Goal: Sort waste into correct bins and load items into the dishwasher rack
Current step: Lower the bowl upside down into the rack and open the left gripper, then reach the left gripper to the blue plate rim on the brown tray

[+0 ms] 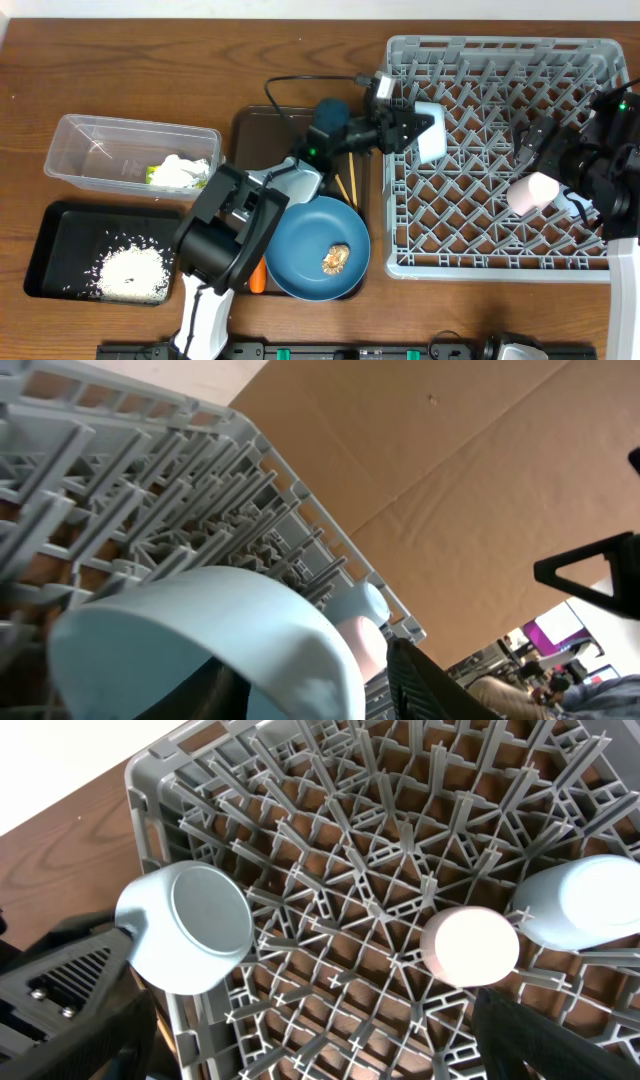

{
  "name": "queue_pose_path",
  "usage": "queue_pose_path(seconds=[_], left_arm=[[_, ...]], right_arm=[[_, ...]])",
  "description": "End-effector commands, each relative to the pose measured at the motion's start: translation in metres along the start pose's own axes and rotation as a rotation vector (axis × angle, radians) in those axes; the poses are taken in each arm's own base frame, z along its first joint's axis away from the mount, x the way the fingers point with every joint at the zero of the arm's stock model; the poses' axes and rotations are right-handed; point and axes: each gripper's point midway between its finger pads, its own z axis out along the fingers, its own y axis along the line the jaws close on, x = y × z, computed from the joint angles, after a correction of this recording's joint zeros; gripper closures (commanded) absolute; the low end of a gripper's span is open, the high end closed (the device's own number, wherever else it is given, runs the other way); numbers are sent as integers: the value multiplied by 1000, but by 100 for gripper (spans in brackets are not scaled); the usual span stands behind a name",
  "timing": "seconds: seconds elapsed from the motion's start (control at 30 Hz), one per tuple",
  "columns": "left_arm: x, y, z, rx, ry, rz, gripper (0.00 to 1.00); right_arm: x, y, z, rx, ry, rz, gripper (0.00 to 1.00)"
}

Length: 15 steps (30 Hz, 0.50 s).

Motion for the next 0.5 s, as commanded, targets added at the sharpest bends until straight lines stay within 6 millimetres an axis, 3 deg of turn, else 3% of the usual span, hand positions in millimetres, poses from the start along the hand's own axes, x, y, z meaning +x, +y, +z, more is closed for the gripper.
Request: queue_pose_path(seconds=[0.0,0.27,0.47], left_arm=[[-7,-2,-6,37,27,14,50],[-17,39,-38,-52,52,-72,47],[-29,51,-62,-58,56,-94,43]], right_arm=[[-2,-5,-1,15,-6,-4,6],[-2,-5,-1,14,-6,-4,6],[-2,-5,-1,15,-5,-4,6]])
